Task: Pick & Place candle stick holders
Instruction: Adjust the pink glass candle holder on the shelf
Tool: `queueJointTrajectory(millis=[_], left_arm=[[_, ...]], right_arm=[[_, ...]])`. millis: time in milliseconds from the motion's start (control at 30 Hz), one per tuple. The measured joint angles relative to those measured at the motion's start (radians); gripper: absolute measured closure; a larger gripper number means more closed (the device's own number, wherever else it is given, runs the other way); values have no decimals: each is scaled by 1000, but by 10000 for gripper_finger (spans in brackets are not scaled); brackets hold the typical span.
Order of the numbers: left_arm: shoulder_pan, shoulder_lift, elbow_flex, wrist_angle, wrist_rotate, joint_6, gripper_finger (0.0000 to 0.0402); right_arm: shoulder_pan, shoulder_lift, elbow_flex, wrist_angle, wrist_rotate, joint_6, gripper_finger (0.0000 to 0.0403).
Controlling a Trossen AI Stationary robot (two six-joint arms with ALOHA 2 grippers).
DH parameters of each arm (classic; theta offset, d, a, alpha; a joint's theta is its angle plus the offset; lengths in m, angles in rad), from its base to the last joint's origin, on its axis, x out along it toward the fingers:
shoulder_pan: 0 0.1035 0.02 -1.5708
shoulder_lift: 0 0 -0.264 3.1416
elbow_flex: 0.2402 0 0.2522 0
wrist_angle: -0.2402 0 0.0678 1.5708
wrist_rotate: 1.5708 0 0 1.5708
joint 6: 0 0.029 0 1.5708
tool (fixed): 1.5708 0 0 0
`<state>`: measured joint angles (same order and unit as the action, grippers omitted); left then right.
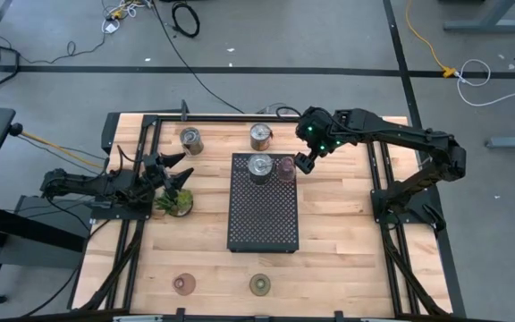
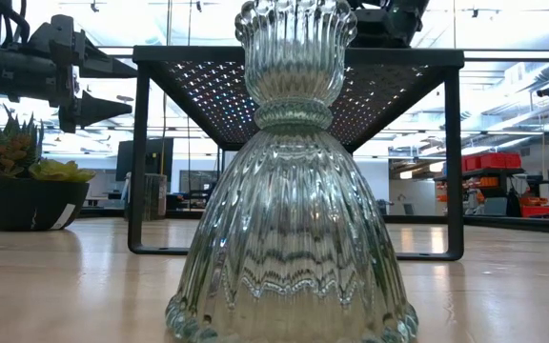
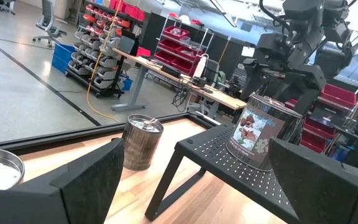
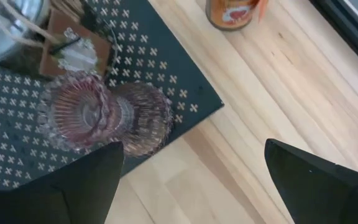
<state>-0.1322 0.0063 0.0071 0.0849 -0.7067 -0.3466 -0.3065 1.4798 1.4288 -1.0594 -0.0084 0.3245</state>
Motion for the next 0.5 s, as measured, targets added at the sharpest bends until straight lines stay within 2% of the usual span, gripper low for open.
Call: queueJointTrajectory(millis=[500], left_arm=[[0, 0, 0, 0, 0, 2, 3]], right_arm=[[0, 6, 0, 92, -41, -2, 17]])
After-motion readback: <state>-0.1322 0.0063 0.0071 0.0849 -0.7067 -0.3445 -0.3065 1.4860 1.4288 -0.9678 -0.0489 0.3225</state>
